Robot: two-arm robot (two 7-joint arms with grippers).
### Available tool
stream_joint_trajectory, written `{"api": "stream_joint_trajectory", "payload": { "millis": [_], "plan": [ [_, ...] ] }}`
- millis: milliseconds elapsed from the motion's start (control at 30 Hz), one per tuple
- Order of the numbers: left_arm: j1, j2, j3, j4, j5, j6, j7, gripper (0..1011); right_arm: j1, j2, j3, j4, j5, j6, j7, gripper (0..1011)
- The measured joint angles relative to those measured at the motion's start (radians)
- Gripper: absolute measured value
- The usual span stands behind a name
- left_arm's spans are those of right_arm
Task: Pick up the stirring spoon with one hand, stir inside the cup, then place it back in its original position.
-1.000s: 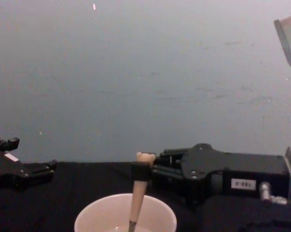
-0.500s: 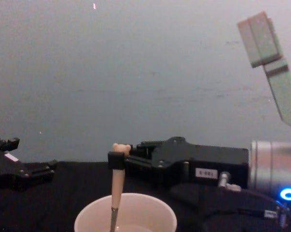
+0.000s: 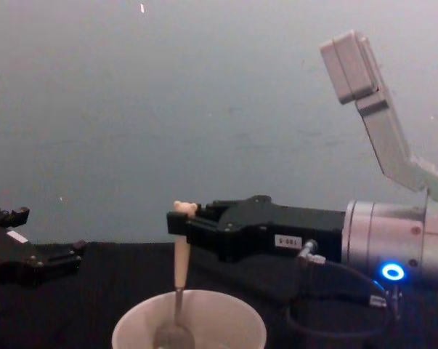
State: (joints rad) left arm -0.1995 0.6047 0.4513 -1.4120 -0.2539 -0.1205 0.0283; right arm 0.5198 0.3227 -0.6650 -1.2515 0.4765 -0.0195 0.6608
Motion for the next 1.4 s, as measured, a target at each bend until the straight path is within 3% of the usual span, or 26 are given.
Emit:
{"api": "stream_joint_trajectory", "payload": {
  "millis": [200,400,767,967,1167,1400],
  "plan": [
    [0.000,0.000,0.000,0.000,0.000,0.000,0.000,1001,0.009,-0.006,0.020,0.025,-0.012,-0.008,-0.010,215],
    [0.000,0.000,0.000,0.000,0.000,0.000,0.000,1001,-0.001,0.020,0.036,0.006,-0.017,-0.011,0.001,214],
    [0.000,0.000,0.000,0.000,0.000,0.000,0.000,1001,-0.073,0.116,0.039,-0.119,0.008,0.022,0.060,215],
    [0.000,0.000,0.000,0.000,0.000,0.000,0.000,1001,-0.096,0.147,0.034,-0.168,0.036,0.039,0.083,214],
    [0.000,0.000,0.000,0.000,0.000,0.000,0.000,1001,-0.099,0.153,0.023,-0.185,0.057,0.054,0.092,214],
    [0.000,0.000,0.000,0.000,0.000,0.000,0.000,1001,-0.082,0.133,-0.003,-0.172,0.061,0.070,0.083,214]
  ]
}}
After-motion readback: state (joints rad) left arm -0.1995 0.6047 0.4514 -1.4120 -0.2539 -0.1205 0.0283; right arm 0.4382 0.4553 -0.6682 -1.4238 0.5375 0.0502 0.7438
